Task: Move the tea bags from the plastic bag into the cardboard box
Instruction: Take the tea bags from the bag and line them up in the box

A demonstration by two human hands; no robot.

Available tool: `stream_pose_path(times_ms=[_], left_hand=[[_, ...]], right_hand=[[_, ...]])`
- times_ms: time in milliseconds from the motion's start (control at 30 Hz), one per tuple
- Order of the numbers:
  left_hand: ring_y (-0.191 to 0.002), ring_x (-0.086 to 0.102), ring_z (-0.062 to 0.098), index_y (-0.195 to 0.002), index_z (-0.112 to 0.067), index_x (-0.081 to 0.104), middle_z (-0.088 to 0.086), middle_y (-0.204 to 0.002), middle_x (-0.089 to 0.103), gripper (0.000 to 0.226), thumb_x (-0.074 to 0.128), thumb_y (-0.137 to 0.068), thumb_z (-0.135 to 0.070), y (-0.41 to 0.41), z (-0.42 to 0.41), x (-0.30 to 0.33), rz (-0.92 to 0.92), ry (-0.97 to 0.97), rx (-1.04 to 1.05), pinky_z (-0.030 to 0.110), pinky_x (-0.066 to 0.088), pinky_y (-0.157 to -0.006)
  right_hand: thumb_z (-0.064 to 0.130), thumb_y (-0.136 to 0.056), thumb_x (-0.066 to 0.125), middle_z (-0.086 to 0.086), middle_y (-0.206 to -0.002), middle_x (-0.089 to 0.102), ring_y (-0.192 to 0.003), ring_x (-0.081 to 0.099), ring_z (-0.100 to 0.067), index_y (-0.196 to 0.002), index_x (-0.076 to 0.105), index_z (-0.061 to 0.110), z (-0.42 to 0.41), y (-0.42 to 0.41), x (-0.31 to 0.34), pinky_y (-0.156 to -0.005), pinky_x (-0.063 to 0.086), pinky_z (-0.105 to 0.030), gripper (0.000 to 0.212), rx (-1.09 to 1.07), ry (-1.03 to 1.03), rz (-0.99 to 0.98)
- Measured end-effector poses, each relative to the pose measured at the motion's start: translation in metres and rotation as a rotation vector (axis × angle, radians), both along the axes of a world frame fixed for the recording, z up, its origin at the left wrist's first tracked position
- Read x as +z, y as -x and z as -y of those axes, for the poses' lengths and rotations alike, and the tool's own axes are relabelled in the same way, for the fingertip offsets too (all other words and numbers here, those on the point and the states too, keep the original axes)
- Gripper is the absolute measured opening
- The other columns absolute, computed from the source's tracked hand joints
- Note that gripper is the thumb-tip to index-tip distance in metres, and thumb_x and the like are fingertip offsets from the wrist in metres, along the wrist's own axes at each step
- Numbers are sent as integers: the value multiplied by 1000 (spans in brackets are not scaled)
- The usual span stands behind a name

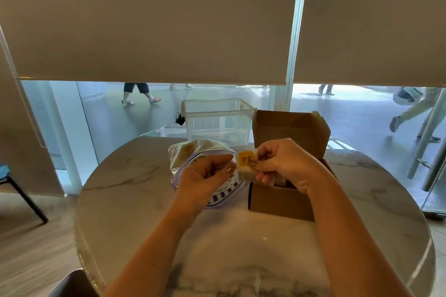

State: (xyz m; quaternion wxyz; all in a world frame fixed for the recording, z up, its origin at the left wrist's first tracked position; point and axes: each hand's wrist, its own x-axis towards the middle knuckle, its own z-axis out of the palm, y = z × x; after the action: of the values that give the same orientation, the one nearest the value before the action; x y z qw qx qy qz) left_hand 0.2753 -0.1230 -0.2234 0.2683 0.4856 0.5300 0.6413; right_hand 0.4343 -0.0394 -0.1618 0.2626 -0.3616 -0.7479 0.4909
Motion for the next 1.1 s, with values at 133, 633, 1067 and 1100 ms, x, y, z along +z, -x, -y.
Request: stream_pose_path(times_ms=[133, 633, 1067, 1100], left_hand=[[-96, 65, 8, -104, -18, 70, -3, -102, 71, 22, 65, -83, -16, 1, -1, -1, -12, 3, -4, 22, 52, -84], [-87, 61, -1, -90, -41, 67, -17, -90, 69, 18, 61, -85, -25, -9, 7, 2, -291, 80, -96, 12, 50, -76], [-88, 58, 6, -75, -6, 72, -4, -87, 66, 17, 55, -77, -6, 11, 12, -2, -724, -521, 379, 14, 44, -80], [-90, 54, 9, -72, -6, 71, -2, -87, 64, 19, 53, -75, -6, 16, 11, -2, -784, -582, 451, 16, 41, -81]], right_hand=[[-5, -81, 64, -11, -87, 65, -69, 68, -19, -80, 60, 10, -29, -16, -5, -66, 58, -29, 15, -322, -37, -137], [6, -86, 63, -9, -77, 58, -71, 64, -20, -82, 55, 8, -71, 5, -35, -50, 47, -24, 8, -503, -141, 607], [10, -85, 65, -8, -76, 55, -63, 56, -16, -89, 55, 7, -71, -4, -35, -45, 39, -23, 11, -512, -183, 680], [11, -87, 63, -8, -75, 56, -63, 57, -17, -91, 57, 6, -71, -5, -34, -47, 41, -23, 8, -532, -236, 675]])
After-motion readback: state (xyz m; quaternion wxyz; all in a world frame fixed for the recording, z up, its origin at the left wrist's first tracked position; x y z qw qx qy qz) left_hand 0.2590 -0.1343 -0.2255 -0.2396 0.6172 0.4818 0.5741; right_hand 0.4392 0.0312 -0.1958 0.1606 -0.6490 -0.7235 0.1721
